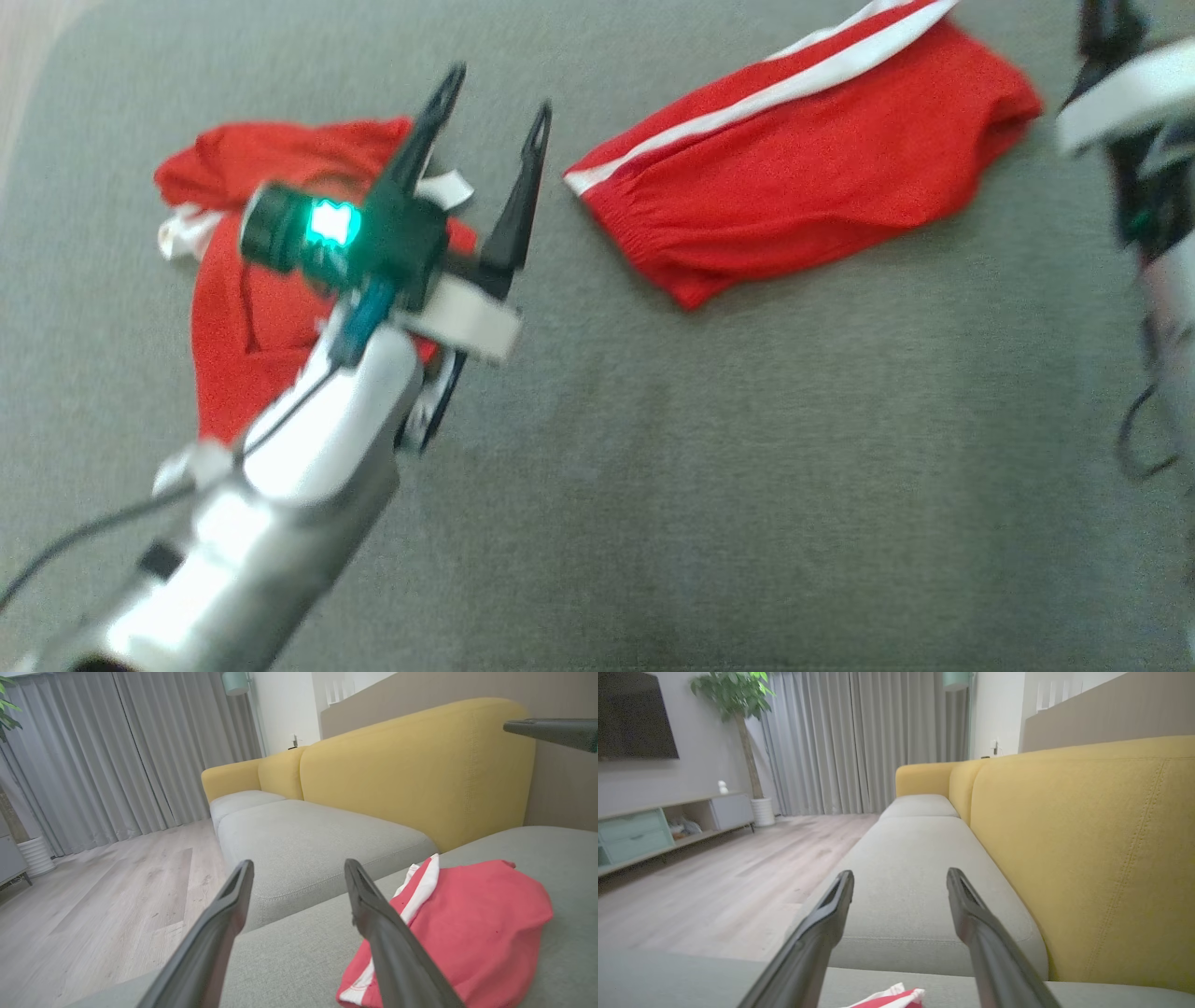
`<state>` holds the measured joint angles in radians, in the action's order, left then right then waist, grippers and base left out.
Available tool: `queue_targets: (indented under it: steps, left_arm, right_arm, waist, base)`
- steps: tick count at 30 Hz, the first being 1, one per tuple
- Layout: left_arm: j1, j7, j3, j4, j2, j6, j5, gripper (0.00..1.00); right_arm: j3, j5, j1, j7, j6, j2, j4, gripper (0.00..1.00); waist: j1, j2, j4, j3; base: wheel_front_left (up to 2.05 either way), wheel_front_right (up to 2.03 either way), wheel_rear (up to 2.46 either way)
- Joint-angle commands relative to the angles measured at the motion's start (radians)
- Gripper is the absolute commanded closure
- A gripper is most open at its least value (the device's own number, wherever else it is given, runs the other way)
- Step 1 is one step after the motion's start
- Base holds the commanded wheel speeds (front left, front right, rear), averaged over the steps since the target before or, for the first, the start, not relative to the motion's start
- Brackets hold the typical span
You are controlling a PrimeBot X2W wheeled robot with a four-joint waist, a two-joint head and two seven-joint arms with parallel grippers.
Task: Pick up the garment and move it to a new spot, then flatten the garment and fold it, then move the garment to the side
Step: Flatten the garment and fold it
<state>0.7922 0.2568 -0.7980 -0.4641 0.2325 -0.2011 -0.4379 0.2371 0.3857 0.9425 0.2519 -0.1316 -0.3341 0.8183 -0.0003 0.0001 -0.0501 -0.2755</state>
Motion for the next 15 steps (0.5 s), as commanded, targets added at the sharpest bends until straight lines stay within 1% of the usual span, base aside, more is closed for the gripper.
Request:
queue_targets:
  steps: [1, 4, 8, 12, 15]
  left_arm:
    - [-0.010, 0.005, 0.052, 0.047, 0.035, -0.009, 0.007, 0.00]
    - [-0.109, 0.005, 0.111, 0.123, 0.052, -0.032, 0.016, 0.00]
    - [-0.274, 0.005, 0.171, 0.212, 0.060, -0.043, 0.035, 0.00]
    - [-0.425, 0.005, 0.233, 0.269, 0.058, -0.038, 0.055, 0.00]
    - [-0.508, 0.005, 0.273, 0.291, 0.046, -0.022, 0.075, 0.00]
  right_arm:
    - [-0.005, 0.005, -0.060, 0.010, 0.001, 0.029, -0.067, 0.00]
    - [-0.040, -0.001, -0.206, 0.010, 0.001, 0.076, -0.202, 0.00]
    - [-0.074, -0.019, -0.412, 0.010, 0.001, 0.140, -0.353, 0.00]
    - [-0.087, -0.037, -0.595, 0.010, 0.001, 0.199, -0.444, 0.00]
    - [-0.094, -0.039, -0.692, 0.010, 0.001, 0.230, -0.479, 0.00]
  waist:
    - [0.0003, -0.0001, 0.039, 0.053]
    - [0.0003, -0.0001, 0.059, 0.091]
    - [0.0003, -0.0001, 0.073, 0.127]
    - [0.0003, -0.0001, 0.082, 0.149]
    - [0.0003, -0.0001, 0.084, 0.155]
  base:
    - [0.00, 0.00, 0.00]
    - [0.00, 0.00, 0.00]
    - [0.00, 0.00, 0.00]
    - [0.00, 0.00, 0.00]
    - [0.00, 0.00, 0.00]
